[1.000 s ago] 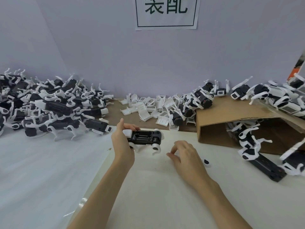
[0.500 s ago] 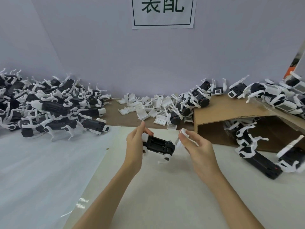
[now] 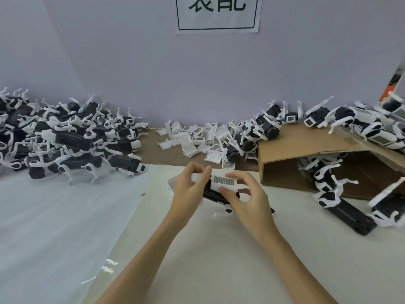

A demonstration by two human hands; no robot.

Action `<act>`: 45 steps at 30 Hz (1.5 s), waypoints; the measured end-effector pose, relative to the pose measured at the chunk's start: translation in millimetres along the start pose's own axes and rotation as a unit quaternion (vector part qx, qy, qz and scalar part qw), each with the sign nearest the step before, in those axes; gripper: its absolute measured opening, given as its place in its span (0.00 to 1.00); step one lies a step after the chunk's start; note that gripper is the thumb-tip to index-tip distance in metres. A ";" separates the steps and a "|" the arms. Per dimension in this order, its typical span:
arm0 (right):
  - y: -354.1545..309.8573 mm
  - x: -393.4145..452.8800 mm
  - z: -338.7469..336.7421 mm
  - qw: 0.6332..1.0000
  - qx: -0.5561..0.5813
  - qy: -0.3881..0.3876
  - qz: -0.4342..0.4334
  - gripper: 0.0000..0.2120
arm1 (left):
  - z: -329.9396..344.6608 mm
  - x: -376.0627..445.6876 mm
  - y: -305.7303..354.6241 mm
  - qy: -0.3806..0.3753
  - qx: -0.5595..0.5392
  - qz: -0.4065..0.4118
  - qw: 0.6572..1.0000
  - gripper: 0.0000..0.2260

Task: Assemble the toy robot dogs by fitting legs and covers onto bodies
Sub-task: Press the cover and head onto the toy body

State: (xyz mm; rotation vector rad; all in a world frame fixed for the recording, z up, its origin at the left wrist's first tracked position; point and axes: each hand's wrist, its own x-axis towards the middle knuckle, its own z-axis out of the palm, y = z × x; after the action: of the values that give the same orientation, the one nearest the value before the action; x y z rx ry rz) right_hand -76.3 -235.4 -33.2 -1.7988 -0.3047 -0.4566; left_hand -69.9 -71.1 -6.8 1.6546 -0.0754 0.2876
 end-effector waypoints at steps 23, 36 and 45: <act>2.1 -10.7 16.3 0.897 -0.398 -0.044 -0.185 0.34 | 1.8 -1.1 0.8 -0.039 -0.046 0.002 0.998 0.06; 1.2 -9.4 19.8 0.887 -0.427 -0.044 -0.171 0.30 | -0.3 1.5 -8.4 -0.023 0.021 0.064 0.997 0.04; 1.2 -6.9 12.9 0.899 -0.387 -0.008 -0.205 0.41 | 6.7 2.3 -10.9 -0.007 0.065 0.109 0.992 0.11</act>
State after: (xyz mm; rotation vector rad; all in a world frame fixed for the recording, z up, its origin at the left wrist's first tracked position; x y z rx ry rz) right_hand -80.0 -223.2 -40.4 -2.5227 -0.5756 -0.9583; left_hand -64.4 -76.2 -17.3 1.7796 -0.2531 0.4552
